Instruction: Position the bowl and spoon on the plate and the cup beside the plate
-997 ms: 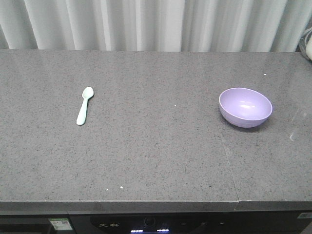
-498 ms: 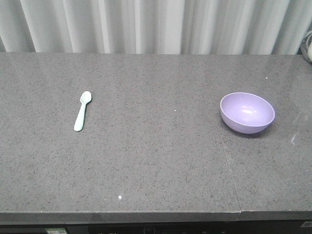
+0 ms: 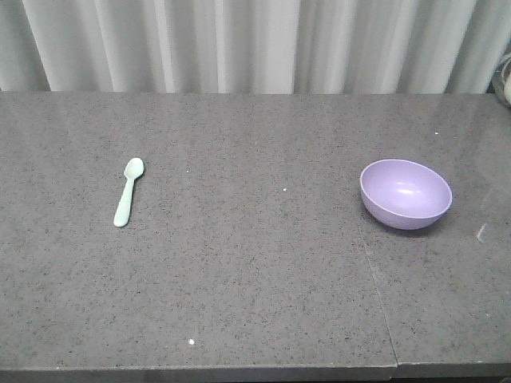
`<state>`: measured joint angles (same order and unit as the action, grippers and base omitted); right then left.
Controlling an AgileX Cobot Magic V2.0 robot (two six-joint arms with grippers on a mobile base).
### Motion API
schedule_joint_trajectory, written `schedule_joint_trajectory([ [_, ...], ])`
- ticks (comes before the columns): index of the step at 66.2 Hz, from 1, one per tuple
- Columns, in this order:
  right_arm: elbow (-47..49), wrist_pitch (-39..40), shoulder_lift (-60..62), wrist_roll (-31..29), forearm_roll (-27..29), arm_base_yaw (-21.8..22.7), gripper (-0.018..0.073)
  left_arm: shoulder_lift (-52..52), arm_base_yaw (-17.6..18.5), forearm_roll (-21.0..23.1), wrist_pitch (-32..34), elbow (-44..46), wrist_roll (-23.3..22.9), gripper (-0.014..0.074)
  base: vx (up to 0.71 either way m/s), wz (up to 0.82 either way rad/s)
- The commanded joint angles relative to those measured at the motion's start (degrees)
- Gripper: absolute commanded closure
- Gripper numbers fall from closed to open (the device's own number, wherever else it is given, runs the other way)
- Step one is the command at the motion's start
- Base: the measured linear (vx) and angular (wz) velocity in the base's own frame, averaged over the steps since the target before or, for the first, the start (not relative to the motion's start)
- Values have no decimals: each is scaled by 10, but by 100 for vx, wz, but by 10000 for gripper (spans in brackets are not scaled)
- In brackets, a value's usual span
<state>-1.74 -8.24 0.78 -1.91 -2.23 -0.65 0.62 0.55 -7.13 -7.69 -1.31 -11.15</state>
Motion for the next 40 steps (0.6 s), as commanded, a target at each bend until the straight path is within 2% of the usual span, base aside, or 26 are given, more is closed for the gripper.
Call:
schedule_joint_trajectory([
  [1, -4, 42, 2, -2, -3, 3, 570, 8, 2, 4, 39, 10, -4, 603, 3, -1],
  [40, -4, 42, 2, -2, -3, 3, 570, 8, 2, 4, 39, 10, -4, 603, 2, -1],
])
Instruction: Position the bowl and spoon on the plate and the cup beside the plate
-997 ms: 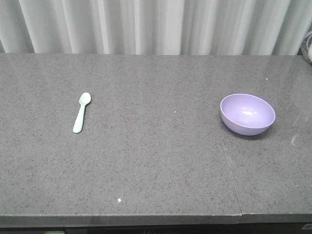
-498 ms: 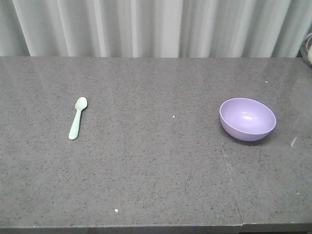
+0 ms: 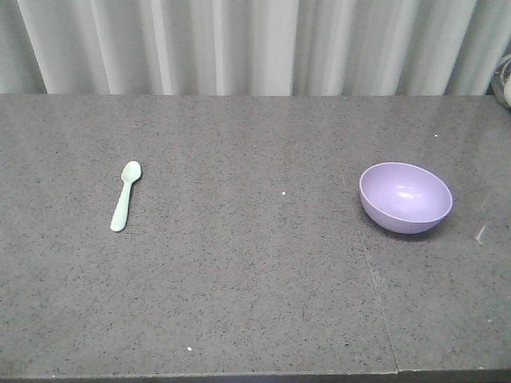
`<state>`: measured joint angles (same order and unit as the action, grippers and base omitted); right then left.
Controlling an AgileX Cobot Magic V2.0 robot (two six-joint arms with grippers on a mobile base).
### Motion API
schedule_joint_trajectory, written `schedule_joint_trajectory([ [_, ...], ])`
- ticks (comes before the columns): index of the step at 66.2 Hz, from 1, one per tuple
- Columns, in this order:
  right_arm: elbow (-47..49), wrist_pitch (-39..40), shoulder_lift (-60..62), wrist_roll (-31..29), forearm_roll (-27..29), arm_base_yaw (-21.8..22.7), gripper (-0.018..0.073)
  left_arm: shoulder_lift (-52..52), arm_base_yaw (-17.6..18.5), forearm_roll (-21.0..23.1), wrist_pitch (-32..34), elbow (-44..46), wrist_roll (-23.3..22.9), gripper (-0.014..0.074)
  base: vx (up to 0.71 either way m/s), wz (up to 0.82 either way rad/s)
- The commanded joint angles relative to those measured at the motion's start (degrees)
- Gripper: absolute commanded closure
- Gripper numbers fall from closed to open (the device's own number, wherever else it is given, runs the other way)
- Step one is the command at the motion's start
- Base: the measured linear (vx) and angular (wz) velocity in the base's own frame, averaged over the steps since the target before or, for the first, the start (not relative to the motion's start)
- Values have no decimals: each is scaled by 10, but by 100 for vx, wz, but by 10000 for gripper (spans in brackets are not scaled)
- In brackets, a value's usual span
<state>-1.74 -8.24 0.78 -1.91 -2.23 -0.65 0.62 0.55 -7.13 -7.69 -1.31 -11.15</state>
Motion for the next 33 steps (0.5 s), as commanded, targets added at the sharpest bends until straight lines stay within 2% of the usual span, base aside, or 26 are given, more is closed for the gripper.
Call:
schedule_joint_trajectory([
  [1, -4, 42, 2, -2, -3, 3, 570, 8, 2, 4, 39, 10, -4, 603, 0, 0],
  [33, -4, 42, 2, -2, -3, 3, 570, 8, 2, 4, 39, 10, -4, 603, 0, 0],
])
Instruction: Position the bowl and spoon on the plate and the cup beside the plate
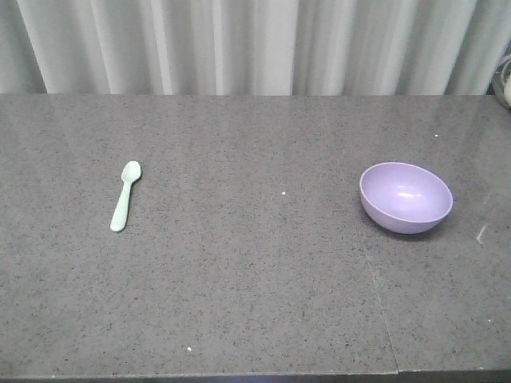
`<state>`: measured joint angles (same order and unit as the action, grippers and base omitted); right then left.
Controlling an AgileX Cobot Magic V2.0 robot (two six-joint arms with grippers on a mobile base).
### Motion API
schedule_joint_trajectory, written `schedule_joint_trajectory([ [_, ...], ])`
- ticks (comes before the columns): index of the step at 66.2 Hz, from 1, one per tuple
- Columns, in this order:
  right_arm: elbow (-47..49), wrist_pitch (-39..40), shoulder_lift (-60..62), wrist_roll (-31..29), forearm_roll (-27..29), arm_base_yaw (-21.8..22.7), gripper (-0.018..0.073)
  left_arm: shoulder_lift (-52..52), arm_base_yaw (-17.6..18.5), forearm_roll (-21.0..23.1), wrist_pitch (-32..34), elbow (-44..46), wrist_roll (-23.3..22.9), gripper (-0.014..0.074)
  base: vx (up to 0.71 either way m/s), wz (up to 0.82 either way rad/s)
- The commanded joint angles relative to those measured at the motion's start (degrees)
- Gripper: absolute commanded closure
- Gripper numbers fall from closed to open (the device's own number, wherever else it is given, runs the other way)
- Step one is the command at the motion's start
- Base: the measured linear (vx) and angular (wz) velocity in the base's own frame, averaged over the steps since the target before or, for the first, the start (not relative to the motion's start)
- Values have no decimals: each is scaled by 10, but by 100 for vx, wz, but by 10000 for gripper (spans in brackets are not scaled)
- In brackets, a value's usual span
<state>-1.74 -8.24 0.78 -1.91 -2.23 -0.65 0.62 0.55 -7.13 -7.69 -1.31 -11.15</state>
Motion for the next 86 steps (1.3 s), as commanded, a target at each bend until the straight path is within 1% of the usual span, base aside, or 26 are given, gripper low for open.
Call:
schedule_joint_trajectory([
  [1, -4, 42, 2, -2, -3, 3, 570, 8, 2, 4, 39, 10, -4, 603, 0, 0],
  [36, -3, 47, 2, -2, -3, 3, 570, 8, 2, 4, 39, 10, -4, 603, 0, 0],
  [41, -3, 87, 2, -8, -4, 3, 570, 8, 2, 4, 53, 10, -4, 603, 0, 0],
  [47, -3, 178, 2, -10, -3, 3, 570, 8, 2, 3, 85, 15, -2, 603, 0, 0],
  [50, -1, 241, 2, -8, 0, 3, 570, 8, 2, 8, 125, 15, -6, 603, 0, 0],
  [51, 1, 271, 2, -4, 4, 3, 570, 8, 2, 14, 148, 15, -15, 603, 0, 0],
  [55, 17, 351, -1, 5, 22, 3, 570, 8, 2, 31, 223, 17, -45, 603, 0, 0],
  [57, 32, 384, -9, 4, 39, 3, 570, 7, 2, 31, 260, 23, -49, 603, 0, 0],
  [58, 40, 394, -14, 4, 44, 3, 570, 4, 2, 31, 276, 27, -49, 603, 0, 0],
  [61, 76, 411, -37, -4, 59, 3, 570, -7, 2, 30, 296, 50, -42, 603, 0, 1],
  [64, 125, 406, -72, -15, 63, 3, 570, -31, 2, 30, 296, 91, -21, 603, 0, 0],
  [68, 201, 382, -123, -36, 55, 3, 570, -78, 2, 30, 294, 147, 18, 603, 0, 0],
  [72, 293, 334, -191, -57, 55, 3, 570, -146, 2, 30, 293, 218, 48, 603, 0, 0],
  [75, 366, 281, -249, -54, 58, 3, 570, -209, 2, 30, 290, 281, 62, 603, 0, 0],
  [80, 467, 191, -328, -43, 58, 3, 570, -303, 2, 36, 253, 379, 56, 603, 0, 0],
  [84, 531, 125, -380, -43, 58, 3, 570, -370, 2, 36, 194, 456, 32, 603, 0, 0],
  [86, 558, 98, -405, -43, 57, 3, 570, -406, 2, 36, 155, 494, 11, 603, 0, 0],
])
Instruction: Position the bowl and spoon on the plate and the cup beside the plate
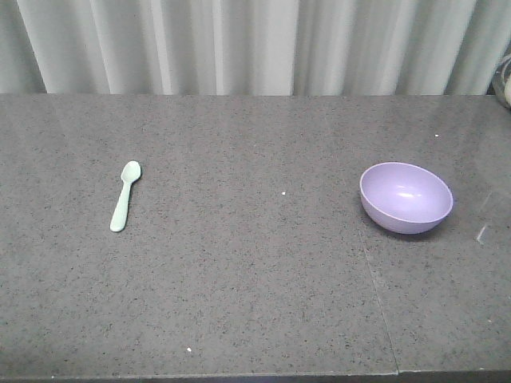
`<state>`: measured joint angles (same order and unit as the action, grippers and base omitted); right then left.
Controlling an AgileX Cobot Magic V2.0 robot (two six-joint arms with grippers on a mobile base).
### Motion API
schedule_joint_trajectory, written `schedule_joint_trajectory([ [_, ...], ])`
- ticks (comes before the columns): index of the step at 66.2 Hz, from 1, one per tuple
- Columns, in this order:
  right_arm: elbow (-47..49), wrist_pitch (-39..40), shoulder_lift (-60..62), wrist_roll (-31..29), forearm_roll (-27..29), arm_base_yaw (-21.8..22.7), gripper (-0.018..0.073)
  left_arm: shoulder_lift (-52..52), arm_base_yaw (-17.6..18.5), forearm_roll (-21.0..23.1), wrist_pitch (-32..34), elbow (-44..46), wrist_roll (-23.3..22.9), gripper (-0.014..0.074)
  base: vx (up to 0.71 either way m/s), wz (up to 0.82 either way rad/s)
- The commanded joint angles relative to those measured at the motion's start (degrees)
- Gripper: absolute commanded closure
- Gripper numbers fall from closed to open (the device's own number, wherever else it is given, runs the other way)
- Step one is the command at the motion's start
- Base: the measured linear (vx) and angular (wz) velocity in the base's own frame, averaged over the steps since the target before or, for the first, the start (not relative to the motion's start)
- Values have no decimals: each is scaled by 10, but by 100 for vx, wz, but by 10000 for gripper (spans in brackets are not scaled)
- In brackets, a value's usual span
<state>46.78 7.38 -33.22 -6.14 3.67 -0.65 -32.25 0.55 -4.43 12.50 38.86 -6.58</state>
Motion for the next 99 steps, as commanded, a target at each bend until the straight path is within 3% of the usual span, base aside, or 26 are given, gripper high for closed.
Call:
schedule_joint_trajectory([
  [1, 81, -64, -72, 0, -2, 3, 570, -88, 2, 9, -58, 104, -42, 603, 0, 0],
  [6, 105, -74, -110, -6, -6, 3, 570, -154, 2, 9, -92, 159, -89, 603, 0, 0],
  [10, 104, -71, -124, -17, -5, 3, 570, -198, 2, 8, -83, 181, -105, 603, 0, 0],
  [31, 104, -155, -158, 13, -1, 3, 566, -271, 2, 5, -120, 194, -103, 601, 0, 0],
  [41, 104, -238, -196, 17, -1, 3, 517, -271, 3, -40, -140, 195, -88, 564, 0, 0],
  [51, 105, -275, -226, 20, 0, 3, 321, -271, 10, -42, -194, 211, -87, 400, 0, 0],
  [61, 105, -282, -244, 31, 0, 3, 47, -293, 44, -36, -286, 260, -41, 98, 0, 0],
  [66, 105, -284, -246, 45, -2, 3, -38, -304, 60, -36, -326, 281, -42, -18, 0, 0],
  [71, 105, -283, -246, 45, -2, 3, -67, -309, 71, -36, -343, 285, -43, -71, 0, 0],
  [82, 105, -290, -246, 44, -2, 3, -47, -330, 89, -22, -367, 294, -42, -58, 0, 0],
  [99, 104, -297, -246, 40, -2, 3, -13, -464, 90, 76, -585, 475, 66, 11, 0, 0],
])
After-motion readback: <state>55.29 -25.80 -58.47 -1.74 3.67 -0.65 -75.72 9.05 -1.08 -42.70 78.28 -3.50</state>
